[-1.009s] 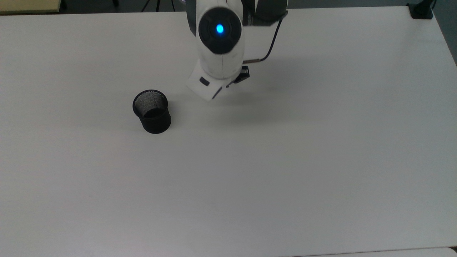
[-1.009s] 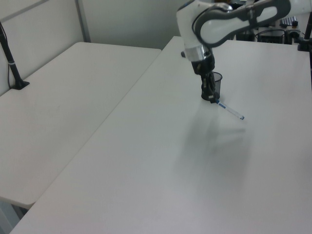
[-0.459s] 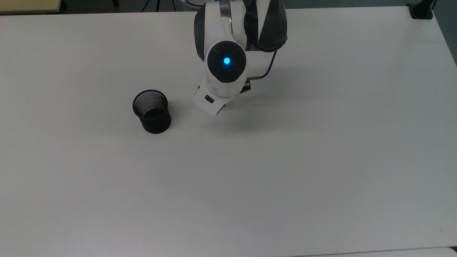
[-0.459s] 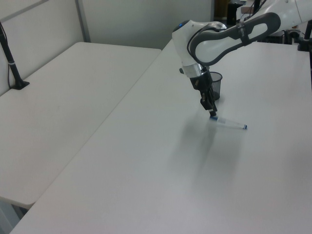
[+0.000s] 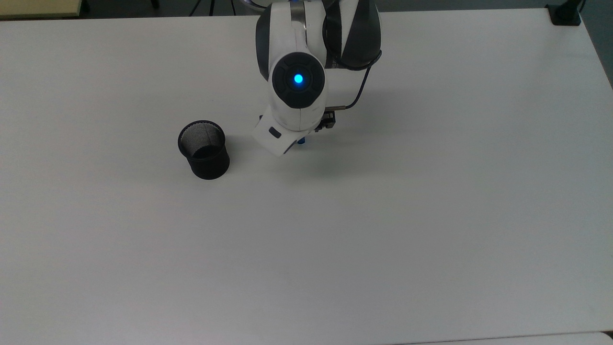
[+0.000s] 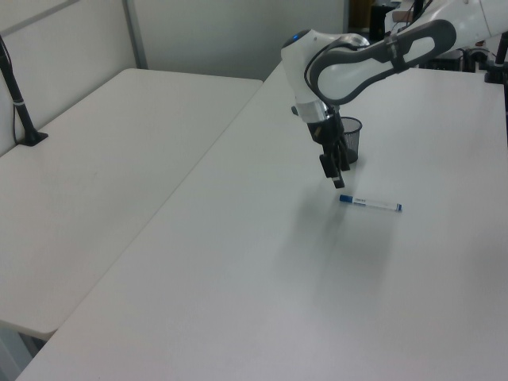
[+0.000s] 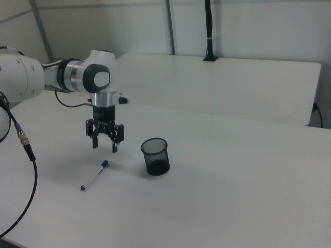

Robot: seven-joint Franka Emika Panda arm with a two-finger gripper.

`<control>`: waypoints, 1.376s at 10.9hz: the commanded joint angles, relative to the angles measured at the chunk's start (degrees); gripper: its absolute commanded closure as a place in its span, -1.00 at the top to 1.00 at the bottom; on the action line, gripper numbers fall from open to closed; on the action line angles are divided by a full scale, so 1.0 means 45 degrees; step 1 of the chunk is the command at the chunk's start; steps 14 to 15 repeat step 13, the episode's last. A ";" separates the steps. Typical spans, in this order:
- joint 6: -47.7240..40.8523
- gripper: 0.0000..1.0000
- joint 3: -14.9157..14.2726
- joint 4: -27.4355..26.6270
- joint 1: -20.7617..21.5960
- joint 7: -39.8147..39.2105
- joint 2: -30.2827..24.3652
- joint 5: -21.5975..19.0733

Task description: Remove the marker

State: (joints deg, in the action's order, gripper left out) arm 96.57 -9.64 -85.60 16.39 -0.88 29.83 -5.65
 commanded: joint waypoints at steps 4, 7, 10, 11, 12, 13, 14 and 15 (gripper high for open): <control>0.0084 1.00 -0.0044 -0.0372 -0.2154 0.0430 -0.3968 0.0024; -0.0072 1.00 -0.0044 -0.0626 -0.2859 0.0625 -0.5220 0.0024; -0.0112 1.00 -0.0044 -0.0978 -0.2881 0.0625 -0.5730 0.0083; -0.0112 1.00 -0.0083 -0.0978 -0.2881 0.0625 -0.5731 0.0083; -0.0151 1.00 -0.0122 -0.0978 -0.2861 0.0625 -0.5731 0.0083; -0.0151 1.00 -0.0161 -0.0959 -0.2861 0.0625 -0.5731 0.0083; -0.0151 1.00 -0.0161 -0.0959 -0.2861 0.0625 -0.5731 0.0083; -0.0151 1.00 -0.0161 -0.0959 -0.2861 0.0625 -0.5731 0.0083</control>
